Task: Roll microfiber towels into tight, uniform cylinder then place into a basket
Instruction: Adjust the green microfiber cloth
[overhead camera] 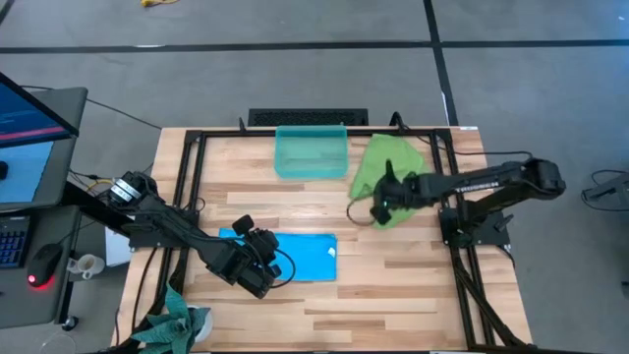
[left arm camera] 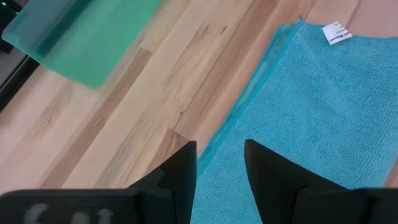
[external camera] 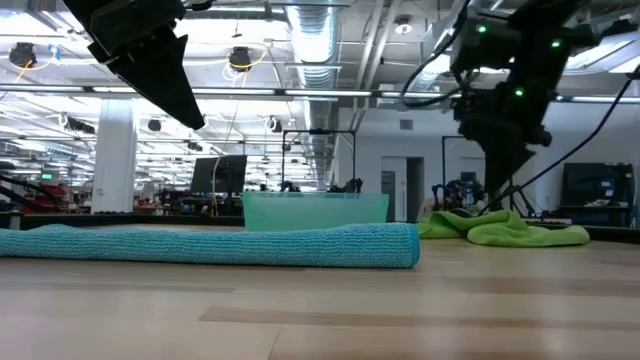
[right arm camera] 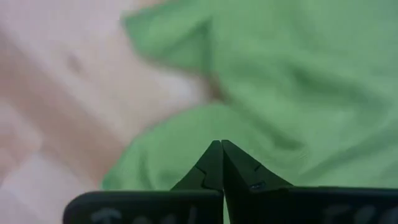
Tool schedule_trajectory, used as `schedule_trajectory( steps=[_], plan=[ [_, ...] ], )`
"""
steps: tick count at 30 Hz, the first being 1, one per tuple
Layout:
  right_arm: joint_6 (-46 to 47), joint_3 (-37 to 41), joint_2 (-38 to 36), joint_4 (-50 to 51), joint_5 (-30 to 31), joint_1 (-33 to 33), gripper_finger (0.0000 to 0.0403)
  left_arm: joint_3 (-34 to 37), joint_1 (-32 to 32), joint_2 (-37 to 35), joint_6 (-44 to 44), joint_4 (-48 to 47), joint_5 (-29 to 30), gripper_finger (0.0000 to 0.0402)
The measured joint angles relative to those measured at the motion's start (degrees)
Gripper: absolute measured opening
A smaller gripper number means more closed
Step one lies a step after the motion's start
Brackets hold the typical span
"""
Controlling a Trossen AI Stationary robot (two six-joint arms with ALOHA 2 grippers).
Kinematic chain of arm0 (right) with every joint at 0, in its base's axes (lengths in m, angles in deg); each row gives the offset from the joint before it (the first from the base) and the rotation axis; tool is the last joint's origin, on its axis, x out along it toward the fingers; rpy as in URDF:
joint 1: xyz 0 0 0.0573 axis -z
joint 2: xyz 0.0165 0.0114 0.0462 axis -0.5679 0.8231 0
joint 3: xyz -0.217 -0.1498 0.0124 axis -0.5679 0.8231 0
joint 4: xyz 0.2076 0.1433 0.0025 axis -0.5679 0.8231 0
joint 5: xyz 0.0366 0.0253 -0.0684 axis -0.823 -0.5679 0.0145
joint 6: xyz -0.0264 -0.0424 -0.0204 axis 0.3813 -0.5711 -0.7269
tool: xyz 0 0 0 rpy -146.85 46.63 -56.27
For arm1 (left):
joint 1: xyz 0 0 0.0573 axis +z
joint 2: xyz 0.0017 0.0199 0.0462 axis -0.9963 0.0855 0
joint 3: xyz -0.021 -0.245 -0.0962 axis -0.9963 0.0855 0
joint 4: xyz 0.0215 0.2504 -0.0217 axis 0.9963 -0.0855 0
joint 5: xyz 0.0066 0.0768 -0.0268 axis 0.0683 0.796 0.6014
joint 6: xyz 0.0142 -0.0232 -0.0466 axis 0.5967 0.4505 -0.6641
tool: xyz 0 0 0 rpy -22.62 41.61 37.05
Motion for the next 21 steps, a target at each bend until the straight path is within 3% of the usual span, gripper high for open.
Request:
schedule_trajectory(
  steps=[5, 10, 15, 21],
  plan=[
    [2.7, 2.3, 4.6, -1.3, -2.9, -5.2, 0.0020, 0.0, 0.0, 0.0, -0.9, 0.2, 0.0, 0.0128],
    [2.7, 2.4, 10.1, -1.1, -3.8, -6.0, 0.0019, 0.0, 0.0, 0.0, -1.0, 0.1, 0.0, 0.0128],
    [2.8, 2.1, 13.8, 0.8, -2.8, -2.5, 0.0021, 0.0, 0.0, 0.0, -1.1, 0.0, 0.0, 0.0128],
    [5.2, 2.6, 15.5, 9.0, 4.5, 5.8, 0.0019, 0.0, 0.0, 0.0, -1.1, 0.0, 0.0, 0.0128]
  ],
)
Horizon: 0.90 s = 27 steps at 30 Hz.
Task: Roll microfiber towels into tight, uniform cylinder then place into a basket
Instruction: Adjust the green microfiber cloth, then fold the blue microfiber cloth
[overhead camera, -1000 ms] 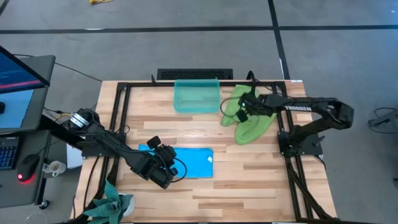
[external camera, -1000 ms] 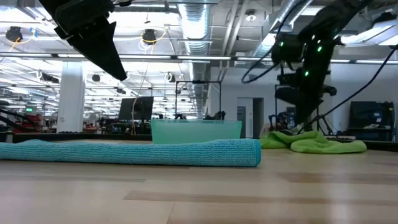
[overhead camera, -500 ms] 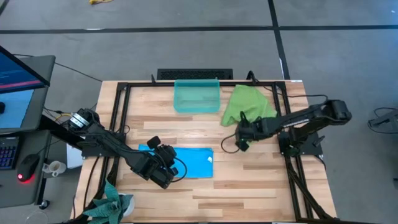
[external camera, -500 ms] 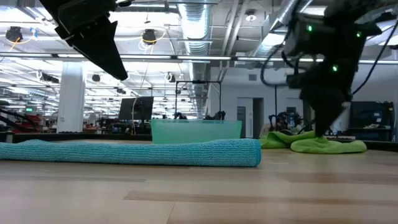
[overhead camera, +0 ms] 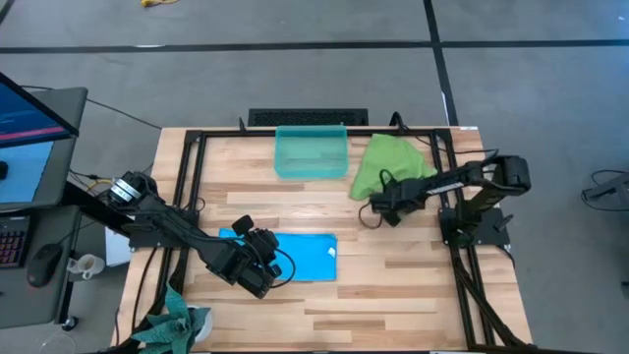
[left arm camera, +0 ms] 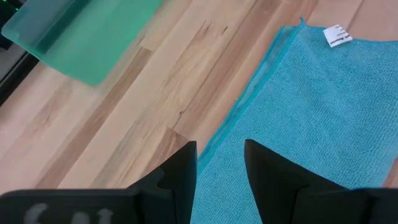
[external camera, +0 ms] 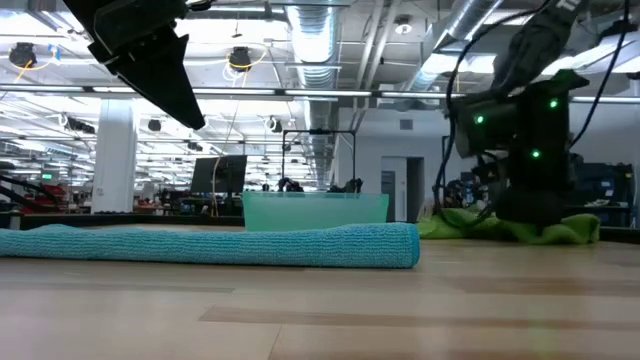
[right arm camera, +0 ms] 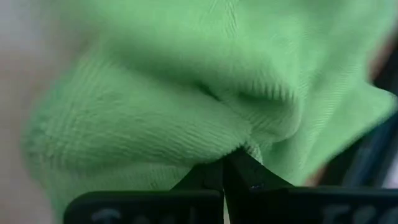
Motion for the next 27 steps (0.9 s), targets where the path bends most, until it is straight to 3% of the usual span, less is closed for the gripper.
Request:
schedule_trajectory(
  steps=[6, 11, 17, 27],
  plan=[
    [0.0, -0.1, -0.6, 2.6, 5.9, 9.0, 0.0020, 0.0, 0.0, 0.0, 0.0, 0.0, 0.0, 0.0128],
    [-2.4, -0.1, -1.6, 2.8, 7.3, 10.9, 0.0021, 0.0, 0.0, 0.0, 0.0, 0.0, 0.0, 0.0128],
    [-0.9, -0.1, -8.2, 2.9, 6.9, 4.7, 0.0022, 0.0, 0.0, 0.0, -0.5, 0.0, 0.0, 0.0128],
    [13.0, -0.2, -19.6, -0.9, 5.3, -13.8, 0.0024, 0.0, 0.0, 0.0, -1.6, 0.4, 0.0, 0.0128]
  ],
)
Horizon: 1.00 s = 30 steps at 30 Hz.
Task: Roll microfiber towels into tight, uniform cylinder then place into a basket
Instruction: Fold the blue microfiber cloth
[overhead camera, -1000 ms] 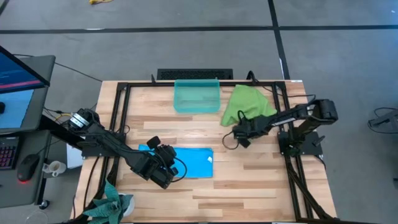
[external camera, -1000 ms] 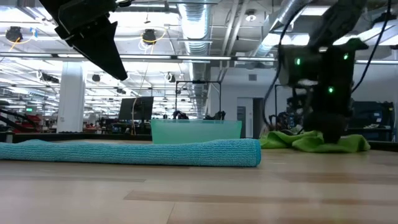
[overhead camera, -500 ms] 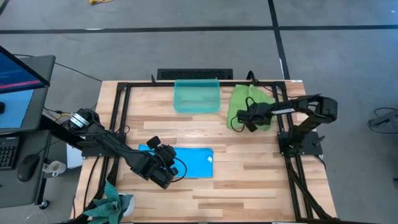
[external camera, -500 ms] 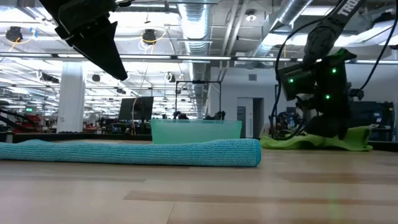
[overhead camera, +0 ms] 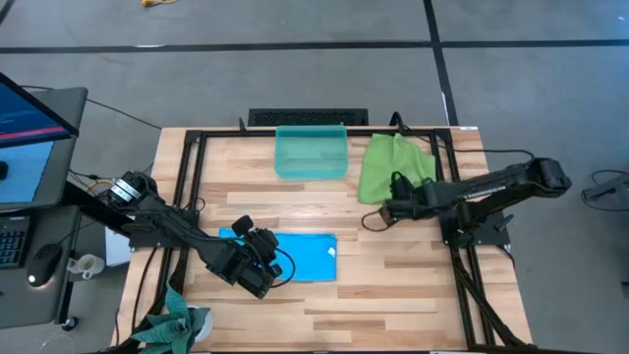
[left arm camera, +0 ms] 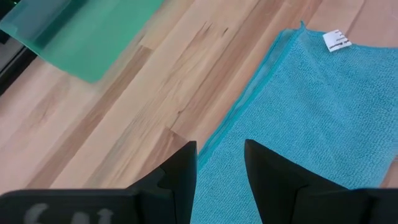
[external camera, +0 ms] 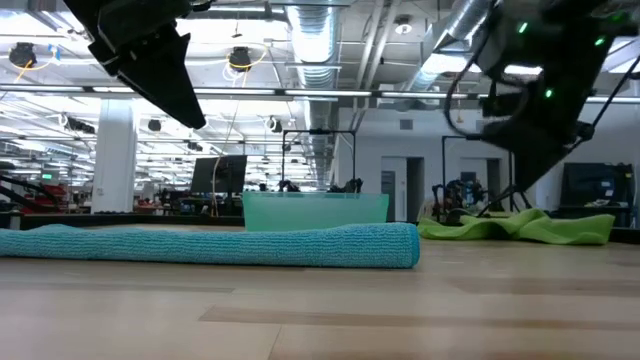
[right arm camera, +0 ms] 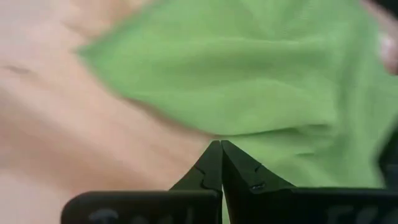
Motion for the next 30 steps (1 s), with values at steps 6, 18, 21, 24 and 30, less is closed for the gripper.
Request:
schedule_trajectory(
  steps=[6, 18, 21, 24, 30],
  plan=[
    [-6.2, 0.0, -1.9, -12.9, -2.8, -6.8, 0.0024, 0.0, 0.0, 0.1, 3.0, 2.1, 0.0, 0.0128],
    [-29.2, 0.0, -1.3, -44.1, -6.2, -10.5, 0.0027, 0.0, 0.0, 0.1, 3.2, 5.1, -1.4, 0.0128],
    [-29.6, 0.0, -1.3, -44.9, -6.2, -10.5, 0.0026, 0.9, 0.0, 0.1, 4.7, 8.3, -1.9, 0.0128],
    [-29.6, 0.0, -1.3, -44.9, -6.2, -10.5, 0.0027, 2.5, 0.0, 0.1, 8.0, 12.4, -2.8, 0.0128],
    [-29.6, 0.0, -1.3, -44.9, -6.2, -10.5, 0.0028, 5.6, 1.0, 0.2, 11.7, 19.8, -7.6, 0.0128]
  ],
)
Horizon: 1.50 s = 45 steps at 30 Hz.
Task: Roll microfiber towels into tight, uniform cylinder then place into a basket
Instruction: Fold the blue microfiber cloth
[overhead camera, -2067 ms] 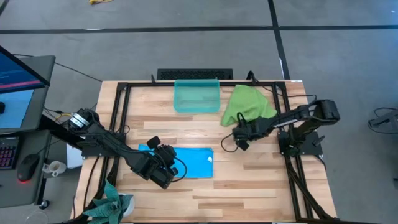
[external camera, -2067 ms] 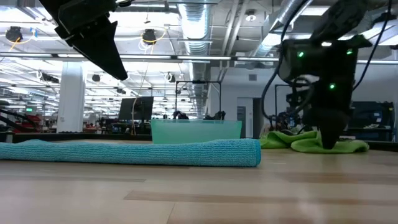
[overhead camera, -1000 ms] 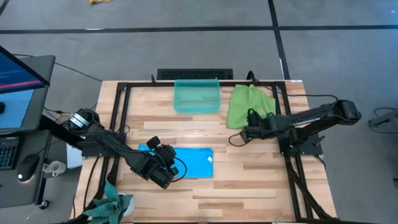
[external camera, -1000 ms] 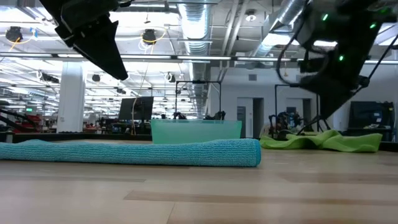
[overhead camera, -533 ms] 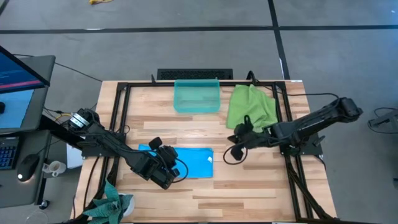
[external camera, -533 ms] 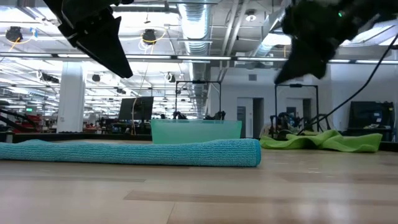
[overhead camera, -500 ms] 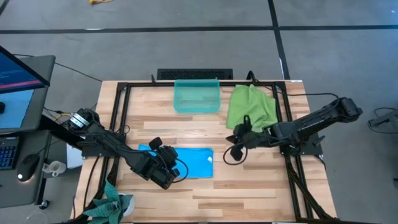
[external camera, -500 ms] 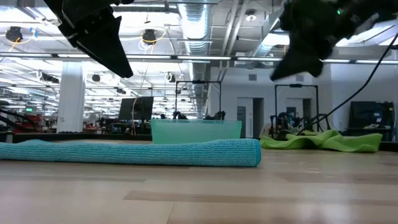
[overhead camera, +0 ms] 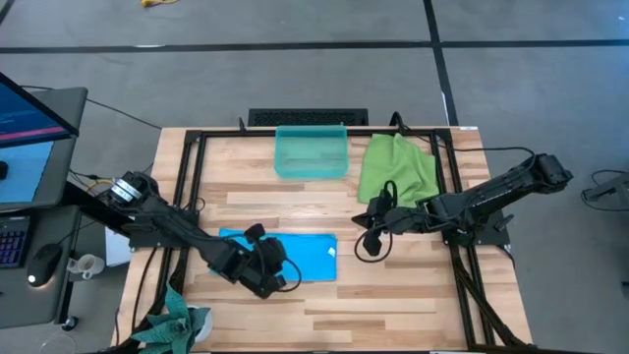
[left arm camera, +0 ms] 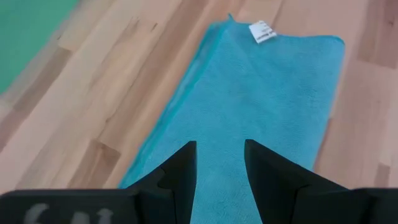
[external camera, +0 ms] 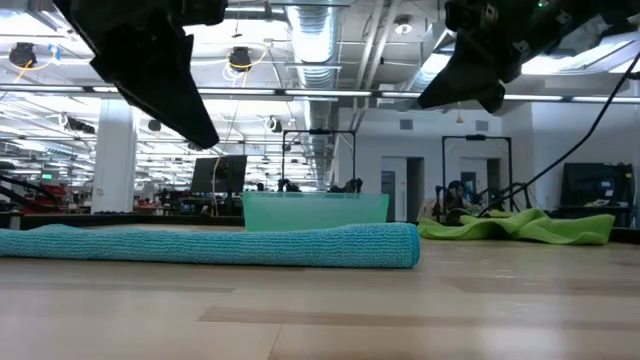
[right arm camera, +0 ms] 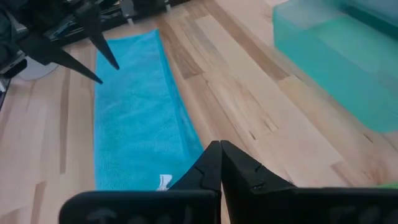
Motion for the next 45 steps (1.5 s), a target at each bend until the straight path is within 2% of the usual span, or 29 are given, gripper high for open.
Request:
schedule_trajectory(
  steps=[5, 15, 22, 26, 29, 37, 45],
  plan=[
    [0.0, 0.0, 0.0, 0.0, 0.0, 0.0, 0.0027, 0.1, 1.3, 0.0, 1.0, 1.3, -0.4, 0.0128],
    [0.0, 0.0, 0.1, 0.2, 0.0, -0.1, 0.0027, 0.1, 3.0, 0.0, 9.3, 6.3, -3.3, 0.0128],
    [0.8, 0.0, 0.1, 1.4, 0.0, -0.1, 0.0029, 0.1, 3.1, 0.1, 10.1, 6.9, -4.2, 0.0128],
    [0.9, 0.0, 0.1, 2.4, 0.0, -0.1, 0.0027, 0.1, 3.4, 2.9, 11.8, 9.2, -5.1, 0.0128],
    [0.9, 0.0, 0.1, 2.9, 0.0, -0.1, 0.0028, 0.1, 4.6, 6.6, 14.8, 12.6, -8.3, 0.0128],
    [0.2, 0.0, 0.1, 3.2, 0.0, 0.0, 0.0027, 0.1, 8.7, 10.4, 14.0, 12.4, -15.4, 0.0128],
    [1.5, 0.0, 0.1, 4.0, 0.0, -0.4, 0.0027, 0.0, 10.2, 12.0, 13.7, 13.8, -16.3, 0.0128]
  ],
)
